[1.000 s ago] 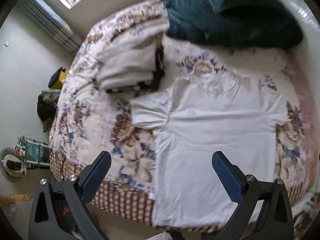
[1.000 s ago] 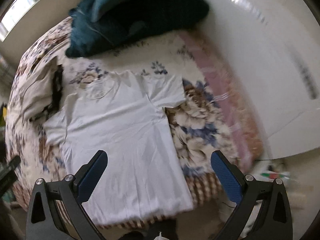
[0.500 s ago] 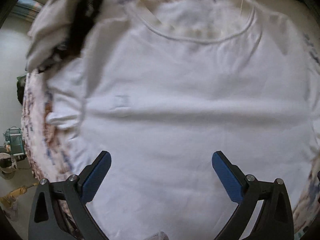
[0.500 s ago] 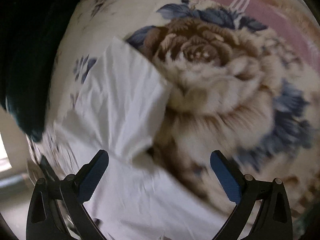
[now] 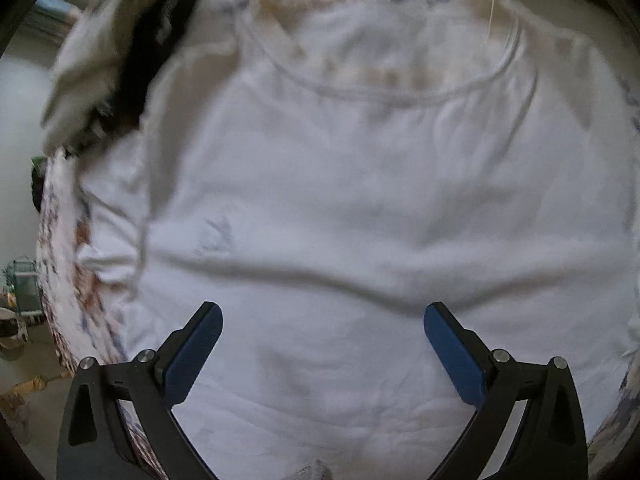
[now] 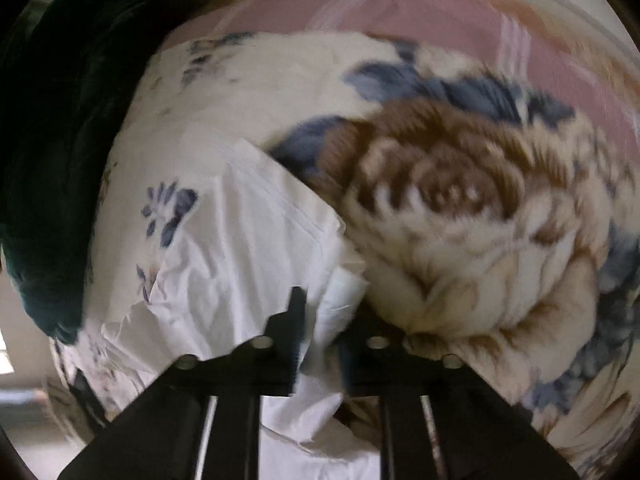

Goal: Fold small clothes

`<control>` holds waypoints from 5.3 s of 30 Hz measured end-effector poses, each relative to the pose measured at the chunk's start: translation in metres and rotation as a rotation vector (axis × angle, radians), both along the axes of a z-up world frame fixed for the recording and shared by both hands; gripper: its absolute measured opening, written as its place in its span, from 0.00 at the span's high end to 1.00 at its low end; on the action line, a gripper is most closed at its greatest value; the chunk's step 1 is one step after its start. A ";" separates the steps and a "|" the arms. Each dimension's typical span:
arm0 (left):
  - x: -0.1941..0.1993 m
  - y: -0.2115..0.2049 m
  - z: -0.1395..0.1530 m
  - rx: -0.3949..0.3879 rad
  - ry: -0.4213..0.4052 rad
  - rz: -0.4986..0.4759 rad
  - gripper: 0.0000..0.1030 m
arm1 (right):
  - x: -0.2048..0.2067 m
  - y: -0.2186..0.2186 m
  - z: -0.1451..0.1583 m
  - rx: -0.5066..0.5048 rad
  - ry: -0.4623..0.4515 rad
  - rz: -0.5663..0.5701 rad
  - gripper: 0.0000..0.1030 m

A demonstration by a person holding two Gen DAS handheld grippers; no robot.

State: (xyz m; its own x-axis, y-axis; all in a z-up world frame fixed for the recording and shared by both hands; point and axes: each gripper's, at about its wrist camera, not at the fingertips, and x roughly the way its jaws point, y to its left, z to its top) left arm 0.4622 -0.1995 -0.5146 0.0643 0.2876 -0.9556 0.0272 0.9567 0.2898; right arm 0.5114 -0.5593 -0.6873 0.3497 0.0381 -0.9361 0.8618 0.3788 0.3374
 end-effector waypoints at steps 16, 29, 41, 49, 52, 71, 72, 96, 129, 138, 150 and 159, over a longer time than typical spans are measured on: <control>-0.019 0.089 0.015 0.029 -0.033 0.120 0.00 | 0.085 0.266 0.037 -0.776 0.018 1.078 0.94; -0.032 0.168 0.010 0.053 -0.034 0.231 0.00 | 0.017 0.351 0.006 -1.025 -0.031 1.472 0.94; -0.041 0.222 0.019 0.012 -0.046 0.329 0.00 | 0.017 0.308 0.044 -0.269 -0.129 1.376 0.45; -0.057 0.308 0.010 -0.193 -0.087 0.612 0.00 | 0.091 0.268 0.026 -0.076 -0.051 0.942 0.38; -0.065 0.340 -0.005 -0.356 -0.096 0.796 0.00 | 0.105 0.290 -0.010 0.121 0.060 0.981 0.37; -0.003 0.320 -0.020 -0.396 -0.310 0.643 0.95 | 0.073 0.282 0.018 -0.411 0.371 0.878 0.09; -0.002 0.314 -0.015 -0.379 -0.324 0.611 0.95 | 0.074 0.283 0.018 -0.418 0.371 0.878 0.09; -0.028 0.089 0.012 -0.315 -0.232 0.010 0.85 | 0.027 0.189 0.033 -0.177 0.300 0.792 0.09; -0.083 0.040 0.033 -0.001 -0.442 -0.729 0.99 | 0.030 0.205 0.005 -0.214 0.342 0.828 0.09; -0.082 0.061 0.020 -0.126 -0.364 -0.486 0.60 | 0.046 0.202 0.034 -0.004 0.147 0.860 0.09; -0.035 0.161 -0.010 -0.165 -0.245 0.152 0.37 | 0.131 0.292 -0.034 0.398 0.061 0.976 0.55; -0.026 0.160 -0.026 -0.163 -0.188 0.134 0.37 | 0.125 0.312 -0.020 0.599 -0.192 0.908 0.64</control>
State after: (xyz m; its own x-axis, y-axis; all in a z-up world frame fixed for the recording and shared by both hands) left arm 0.4359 -0.0394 -0.5405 0.2169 0.1493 -0.9647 -0.1421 0.9825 0.1201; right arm 0.6368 -0.2475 -0.7069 0.0997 0.7834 -0.6135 0.2598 0.5747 0.7760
